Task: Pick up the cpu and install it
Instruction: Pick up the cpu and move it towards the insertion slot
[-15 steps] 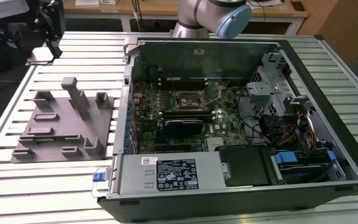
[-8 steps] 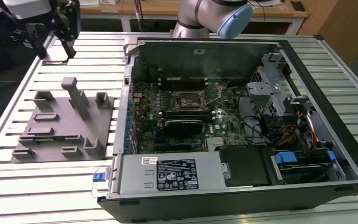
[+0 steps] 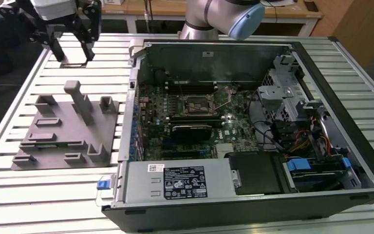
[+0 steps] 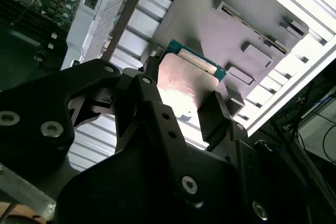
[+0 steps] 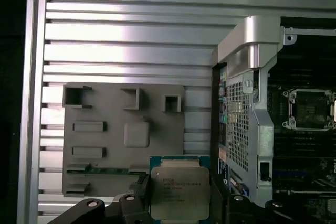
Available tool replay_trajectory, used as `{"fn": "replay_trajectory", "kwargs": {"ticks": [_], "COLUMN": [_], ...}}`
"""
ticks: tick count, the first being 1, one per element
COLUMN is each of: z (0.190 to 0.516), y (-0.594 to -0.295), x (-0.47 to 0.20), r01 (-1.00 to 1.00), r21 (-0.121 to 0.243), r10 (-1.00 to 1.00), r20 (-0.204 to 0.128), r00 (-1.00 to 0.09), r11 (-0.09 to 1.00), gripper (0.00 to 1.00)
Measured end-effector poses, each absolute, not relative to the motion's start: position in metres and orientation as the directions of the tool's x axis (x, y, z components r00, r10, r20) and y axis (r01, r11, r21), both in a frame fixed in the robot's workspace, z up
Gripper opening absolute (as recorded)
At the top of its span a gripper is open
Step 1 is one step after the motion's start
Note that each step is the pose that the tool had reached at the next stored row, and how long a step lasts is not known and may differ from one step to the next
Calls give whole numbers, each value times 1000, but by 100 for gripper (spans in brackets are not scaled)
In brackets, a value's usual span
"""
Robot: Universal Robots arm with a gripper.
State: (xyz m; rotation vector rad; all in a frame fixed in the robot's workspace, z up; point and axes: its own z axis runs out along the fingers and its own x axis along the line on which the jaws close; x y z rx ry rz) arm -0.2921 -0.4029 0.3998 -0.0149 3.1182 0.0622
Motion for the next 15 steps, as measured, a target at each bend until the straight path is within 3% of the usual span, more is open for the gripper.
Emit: {"fn": "replay_trajectory", "kwargs": {"ticks": [15], "z": [400], "y": [-403], "x": [-244], "r01": [-10], "r21": [40], "r10": [-9], "r20": [-23], "r00": [-1000], "r11": [999], "gripper": [54]}}
